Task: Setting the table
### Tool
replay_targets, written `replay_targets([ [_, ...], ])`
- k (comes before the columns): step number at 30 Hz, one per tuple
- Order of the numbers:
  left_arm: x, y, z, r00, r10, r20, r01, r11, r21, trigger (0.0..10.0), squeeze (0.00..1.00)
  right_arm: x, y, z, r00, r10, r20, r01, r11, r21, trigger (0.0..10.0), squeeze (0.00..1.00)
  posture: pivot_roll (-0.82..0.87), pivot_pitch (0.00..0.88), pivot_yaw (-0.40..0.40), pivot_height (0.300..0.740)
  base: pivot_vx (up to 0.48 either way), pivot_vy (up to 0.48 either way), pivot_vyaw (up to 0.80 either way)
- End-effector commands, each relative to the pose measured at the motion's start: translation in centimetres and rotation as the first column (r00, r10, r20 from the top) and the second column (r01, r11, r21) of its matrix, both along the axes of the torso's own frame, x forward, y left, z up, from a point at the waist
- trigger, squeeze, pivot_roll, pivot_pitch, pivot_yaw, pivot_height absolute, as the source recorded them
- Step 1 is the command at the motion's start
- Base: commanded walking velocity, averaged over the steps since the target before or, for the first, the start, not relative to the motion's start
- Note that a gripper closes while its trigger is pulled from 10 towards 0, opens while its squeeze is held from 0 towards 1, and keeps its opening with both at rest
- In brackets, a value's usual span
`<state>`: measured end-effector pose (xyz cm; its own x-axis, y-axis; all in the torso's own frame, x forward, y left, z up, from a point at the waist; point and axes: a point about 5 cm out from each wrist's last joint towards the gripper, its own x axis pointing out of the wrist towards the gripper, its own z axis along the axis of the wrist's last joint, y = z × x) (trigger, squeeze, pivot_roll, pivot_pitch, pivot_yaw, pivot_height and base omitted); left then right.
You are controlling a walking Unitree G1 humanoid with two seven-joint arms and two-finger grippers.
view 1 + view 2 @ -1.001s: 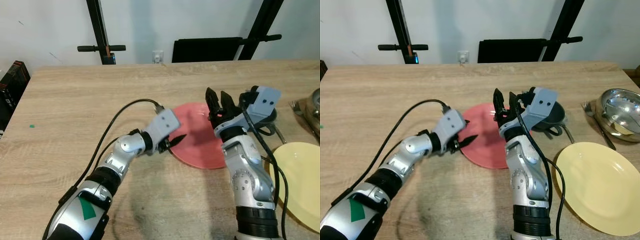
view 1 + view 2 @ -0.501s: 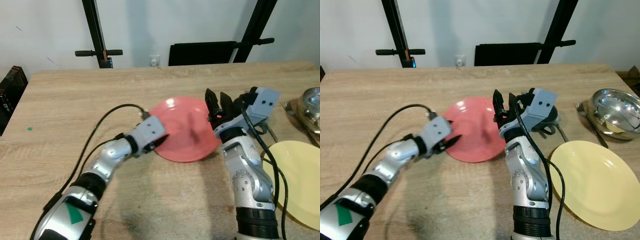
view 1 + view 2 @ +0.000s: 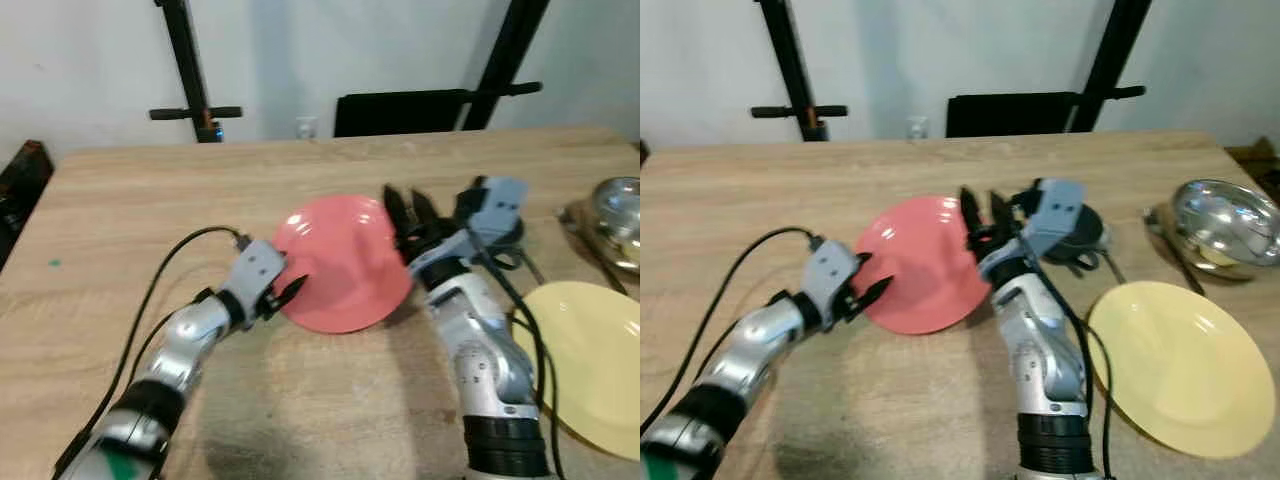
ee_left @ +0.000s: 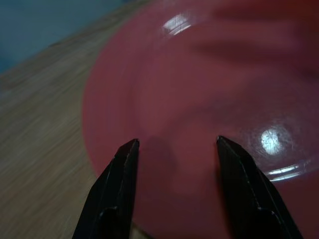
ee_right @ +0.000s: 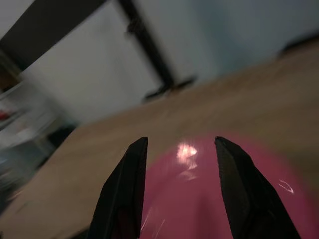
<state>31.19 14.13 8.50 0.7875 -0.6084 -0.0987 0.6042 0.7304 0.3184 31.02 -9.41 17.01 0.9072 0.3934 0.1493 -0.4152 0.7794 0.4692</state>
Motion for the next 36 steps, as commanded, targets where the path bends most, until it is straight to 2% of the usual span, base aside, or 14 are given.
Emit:
replay_targets([
  [1,-2.5,2.6,-4.8,0.967,0.097,-0.237,-0.080,0.994,0.081,10.0,0.00,-0.2,1.2,-1.2,0.995,0.077,-0.069,-0.075,0.997,0.031,10.0,0.00,-0.09,0.064,0.032,0.740,0.000,0.000,0.00],
  [5,-2.9,3.8,-4.6,0.964,0.130,-0.233,-0.114,0.990,0.081,10.0,0.00,-0.3,1.4,-2.3,0.988,0.104,-0.112,-0.099,0.994,0.048,10.0,0.00,-0.08,0.064,0.027,0.740,0.000,0.000,0.00],
  [6,-3.3,4.9,-4.4,0.961,0.153,-0.231,-0.138,0.987,0.083,10.0,0.00,-0.4,1.5,-2.5,0.986,0.120,-0.113,-0.117,0.992,0.037,10.0,0.00,-0.08,0.064,0.027,0.740,0.000,0.000,0.00],
  [7,-3.4,5.3,-4.3,0.960,0.161,-0.231,-0.145,0.986,0.083,10.0,0.00,-0.5,1.5,-2.5,0.985,0.133,-0.112,-0.129,0.991,0.038,10.0,0.00,-0.08,0.064,0.027,0.740,0.000,0.000,0.00],
  [14,-3.7,6.0,-3.5,0.956,0.183,-0.229,-0.168,0.982,0.081,10.0,0.00,-0.4,1.0,-2.2,0.986,0.140,-0.088,-0.140,0.990,0.011,10.0,0.00,-0.07,0.064,0.027,0.740,0.000,0.000,0.00],
  [16,-4.0,6.5,-3.5,0.954,0.192,-0.232,-0.171,0.979,0.107,10.0,0.00,-0.1,-0.5,-0.4,0.996,0.084,0.029,-0.083,0.995,-0.052,10.0,0.00,-0.07,0.066,0.031,0.740,0.000,0.000,0.00],
  [17,-4.0,6.5,-3.5,0.954,0.192,-0.232,-0.171,0.979,0.107,10.0,0.00,-0.1,-0.5,-0.4,0.996,0.084,0.029,-0.083,0.995,-0.052,10.0,0.00,-0.07,0.066,0.031,0.740,0.000,0.000,0.00],
  [19,-4.0,6.5,-3.4,0.953,0.192,-0.233,-0.172,0.979,0.106,10.0,0.00,0.0,-1.6,1.0,0.993,0.051,0.108,-0.043,0.996,-0.072,10.0,0.00,-0.08,0.066,0.032,0.740,0.000,0.000,0.00],
  [24,-4.0,6.3,-3.2,0.954,0.186,-0.237,-0.165,0.981,0.104,10.0,0.00,0.0,-2.9,2.5,0.985,0.022,0.169,-0.010,0.997,-0.072,10.0,0.00,-0.08,0.065,0.034,0.740,0.000,0.000,0.00],
  [28,-4.0,6.0,-3.1,0.953,0.183,-0.243,-0.163,0.981,0.102,10.0,0.00,-0.1,-3.3,1.7,0.990,0.032,0.135,-0.019,0.995,-0.097,10.0,0.00,-0.09,0.065,0.035,0.740,0.000,0.000,0.00],
  [32,-4.0,6.0,-3.0,0.952,0.183,-0.245,-0.163,0.981,0.102,10.0,0.00,-0.6,-2.7,0.1,0.994,0.079,0.074,-0.069,0.989,-0.132,10.0,0.00,-0.08,0.065,0.035,0.740,0.000,0.000,0.00],
  [33,-4.0,6.0,-3.0,0.951,0.184,-0.247,-0.164,0.981,0.100,10.0,0.00,-1.1,-2.2,-1.2,0.993,0.116,0.017,-0.112,0.981,-0.156,10.0,0.00,-0.08,0.064,0.034,0.740,0.000,0.000,0.00],
  [35,-4.0,6.0,-3.0,0.951,0.186,-0.248,-0.166,0.981,0.100,10.0,0.00,-1.7,-2.0,-2.3,0.989,0.145,-0.022,-0.147,0.973,-0.179,10.0,0.00,-0.08,0.064,0.034,0.740,0.000,0.000,0.00],
  [36,-4.0,6.0,-3.0,0.951,0.186,-0.248,-0.166,0.981,0.100,10.0,0.00,-1.7,-2.0,-2.3,0.989,0.145,-0.022,-0.147,0.973,-0.179,10.0,0.00,-0.08,0.064,0.034,0.740,0.000,0.000,0.00],
])
